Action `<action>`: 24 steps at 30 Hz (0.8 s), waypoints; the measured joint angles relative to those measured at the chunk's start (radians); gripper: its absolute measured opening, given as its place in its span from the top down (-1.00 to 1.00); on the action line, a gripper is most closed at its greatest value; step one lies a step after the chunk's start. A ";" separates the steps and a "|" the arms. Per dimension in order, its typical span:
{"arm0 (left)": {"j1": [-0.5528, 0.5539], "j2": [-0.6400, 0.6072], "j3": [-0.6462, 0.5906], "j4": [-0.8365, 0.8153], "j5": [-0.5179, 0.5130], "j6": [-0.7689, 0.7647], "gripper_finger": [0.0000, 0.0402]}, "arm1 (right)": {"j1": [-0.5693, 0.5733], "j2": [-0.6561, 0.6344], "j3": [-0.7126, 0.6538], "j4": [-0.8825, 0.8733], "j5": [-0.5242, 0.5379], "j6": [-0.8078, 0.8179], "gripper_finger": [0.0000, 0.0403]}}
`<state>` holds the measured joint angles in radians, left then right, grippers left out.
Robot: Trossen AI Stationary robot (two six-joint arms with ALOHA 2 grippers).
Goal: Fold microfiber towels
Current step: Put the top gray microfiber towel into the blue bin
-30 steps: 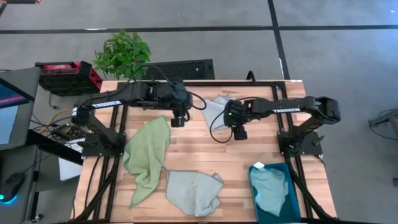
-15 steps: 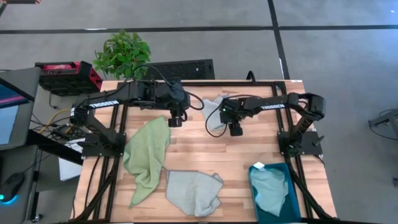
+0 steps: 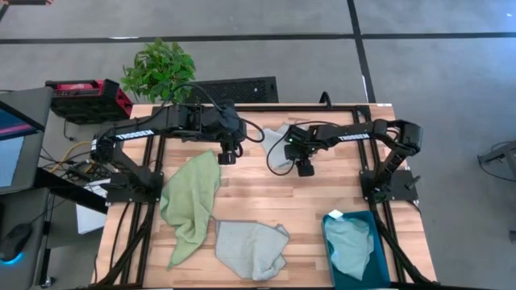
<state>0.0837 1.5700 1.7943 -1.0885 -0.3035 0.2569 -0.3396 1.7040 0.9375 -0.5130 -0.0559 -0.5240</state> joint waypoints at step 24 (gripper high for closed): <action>0.000 0.000 0.000 -0.025 -0.023 -0.033 0.27 | 0.019 0.078 0.005 0.009 0.103 0.206 0.85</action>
<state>0.0837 1.5700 1.7943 -1.1133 -0.3264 0.2241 -0.3211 1.7821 0.9421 -0.5038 0.0472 -0.3175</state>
